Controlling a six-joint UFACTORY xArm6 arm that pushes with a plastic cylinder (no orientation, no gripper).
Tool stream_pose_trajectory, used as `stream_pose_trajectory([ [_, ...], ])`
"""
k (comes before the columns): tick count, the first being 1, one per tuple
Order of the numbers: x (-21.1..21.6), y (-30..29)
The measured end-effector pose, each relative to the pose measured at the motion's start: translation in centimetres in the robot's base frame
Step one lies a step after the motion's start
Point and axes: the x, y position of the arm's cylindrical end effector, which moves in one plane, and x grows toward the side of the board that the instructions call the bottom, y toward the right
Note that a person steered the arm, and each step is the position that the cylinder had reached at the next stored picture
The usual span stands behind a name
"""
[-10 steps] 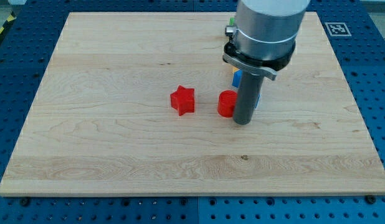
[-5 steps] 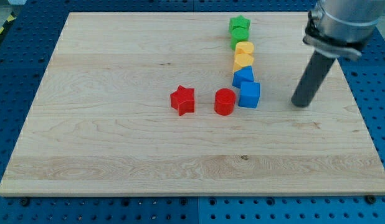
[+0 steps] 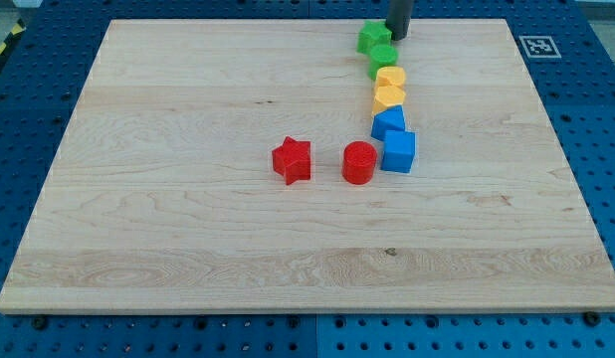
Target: Push the green star towards the red star
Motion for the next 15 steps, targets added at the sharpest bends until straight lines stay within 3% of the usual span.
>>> stream_pose_trajectory([
  [2,0.3,-1.4],
  [7,2.3,-14.2],
  [8,3.7,-14.2],
  [9,2.0,-13.4],
  [10,1.0,-8.7],
  [11,3.0,-7.0],
  [15,8.1,-16.4],
])
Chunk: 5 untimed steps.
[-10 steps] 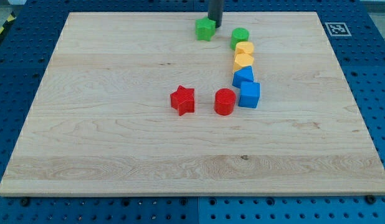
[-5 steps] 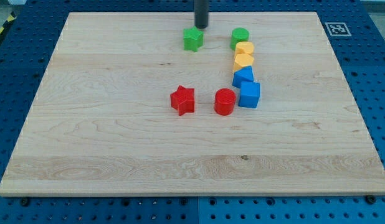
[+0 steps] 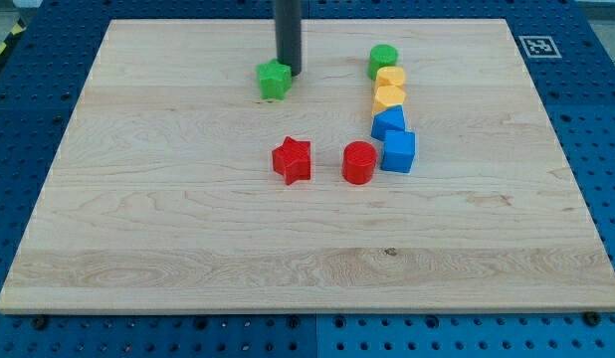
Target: Push the green star towards the red star
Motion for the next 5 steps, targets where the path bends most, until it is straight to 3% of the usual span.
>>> stream_pose_trajectory([
  [3,5.6,-3.1],
  [5,5.7,0.0],
])
